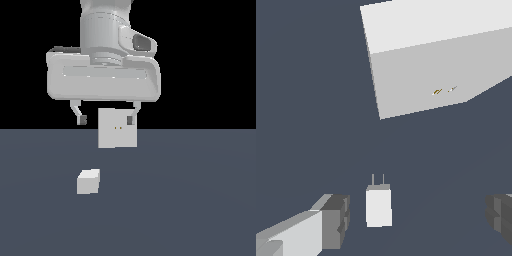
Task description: Plug the charger into the wall socket.
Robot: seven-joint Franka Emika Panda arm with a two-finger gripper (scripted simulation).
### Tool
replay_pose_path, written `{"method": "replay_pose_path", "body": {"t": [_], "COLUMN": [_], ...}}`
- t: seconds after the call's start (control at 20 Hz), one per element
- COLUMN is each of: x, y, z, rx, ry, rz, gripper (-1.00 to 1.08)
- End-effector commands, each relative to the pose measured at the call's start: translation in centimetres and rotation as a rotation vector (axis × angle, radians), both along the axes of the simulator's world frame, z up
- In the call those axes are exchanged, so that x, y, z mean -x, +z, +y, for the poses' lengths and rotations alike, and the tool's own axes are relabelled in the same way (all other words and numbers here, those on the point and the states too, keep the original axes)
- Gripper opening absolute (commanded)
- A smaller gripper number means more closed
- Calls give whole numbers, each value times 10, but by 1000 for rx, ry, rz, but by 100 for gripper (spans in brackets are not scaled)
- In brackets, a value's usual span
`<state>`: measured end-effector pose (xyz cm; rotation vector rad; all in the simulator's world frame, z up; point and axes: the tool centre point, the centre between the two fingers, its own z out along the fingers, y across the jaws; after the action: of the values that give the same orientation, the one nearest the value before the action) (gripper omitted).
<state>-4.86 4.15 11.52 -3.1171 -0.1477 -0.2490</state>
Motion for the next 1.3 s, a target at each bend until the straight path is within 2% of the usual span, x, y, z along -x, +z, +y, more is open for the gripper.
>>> {"method": "replay_pose_path", "body": {"t": [0.0, 0.55, 1.25], "x": [9, 33, 37], "y": [-11, -45, -59], "z": [5, 20, 23], "rx": [-2, -7, -7], "ry": [11, 42, 48], "rz": [-19, -73, -83], "gripper": [100, 100, 100]}}
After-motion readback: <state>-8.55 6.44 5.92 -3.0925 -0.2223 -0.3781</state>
